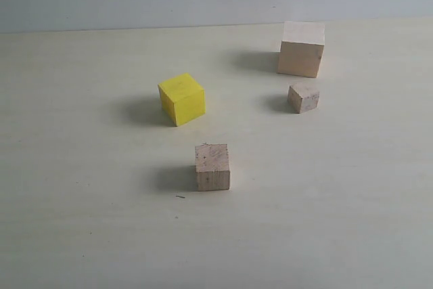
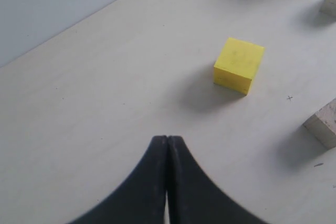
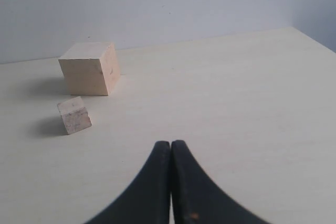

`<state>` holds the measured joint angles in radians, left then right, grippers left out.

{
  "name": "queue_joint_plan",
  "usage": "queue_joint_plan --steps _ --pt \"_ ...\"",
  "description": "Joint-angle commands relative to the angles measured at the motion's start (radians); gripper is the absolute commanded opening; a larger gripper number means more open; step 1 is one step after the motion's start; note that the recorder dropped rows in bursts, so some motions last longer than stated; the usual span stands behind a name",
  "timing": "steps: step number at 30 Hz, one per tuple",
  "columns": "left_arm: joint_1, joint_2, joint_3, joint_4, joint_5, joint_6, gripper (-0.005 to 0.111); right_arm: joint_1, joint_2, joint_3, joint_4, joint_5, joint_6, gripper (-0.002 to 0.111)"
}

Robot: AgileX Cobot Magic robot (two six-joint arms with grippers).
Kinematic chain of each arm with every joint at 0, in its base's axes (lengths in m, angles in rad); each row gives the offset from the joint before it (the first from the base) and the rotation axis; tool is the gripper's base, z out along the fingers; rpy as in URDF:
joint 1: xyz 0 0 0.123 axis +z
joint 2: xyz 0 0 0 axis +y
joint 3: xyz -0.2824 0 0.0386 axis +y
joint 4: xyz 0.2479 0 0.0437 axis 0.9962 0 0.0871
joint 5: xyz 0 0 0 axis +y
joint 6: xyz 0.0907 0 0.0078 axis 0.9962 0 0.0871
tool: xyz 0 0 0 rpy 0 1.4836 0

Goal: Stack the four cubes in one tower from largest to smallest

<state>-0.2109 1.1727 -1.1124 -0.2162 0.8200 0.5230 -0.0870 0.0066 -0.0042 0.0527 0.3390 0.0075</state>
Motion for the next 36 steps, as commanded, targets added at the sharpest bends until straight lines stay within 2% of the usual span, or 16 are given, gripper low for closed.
queue_joint_plan --steps 1,9,16,24,28,36 --pt "0.001 0.026 -0.008 -0.056 -0.008 -0.007 0.0 -0.006 -0.007 0.004 -0.002 -0.006 -0.008 0.0" --pt "0.001 0.11 -0.008 -0.253 -0.013 -0.001 0.0 -0.006 -0.007 0.004 -0.004 -0.006 -0.008 0.0" --pt "0.001 0.185 -0.008 -0.31 -0.013 0.002 0.0 -0.006 -0.007 0.004 0.0 -0.006 -0.008 0.0" --pt "-0.001 0.25 -0.008 -0.421 -0.013 0.082 0.0 -0.006 -0.007 0.004 0.0 -0.006 -0.008 0.0" --pt "-0.043 0.276 -0.008 -0.421 -0.023 0.109 0.0 -0.006 -0.007 0.004 0.0 -0.006 -0.008 0.0" --pt "-0.191 0.309 -0.025 -0.414 -0.135 0.121 0.0 -0.006 -0.007 0.004 -0.004 -0.006 -0.008 0.0"
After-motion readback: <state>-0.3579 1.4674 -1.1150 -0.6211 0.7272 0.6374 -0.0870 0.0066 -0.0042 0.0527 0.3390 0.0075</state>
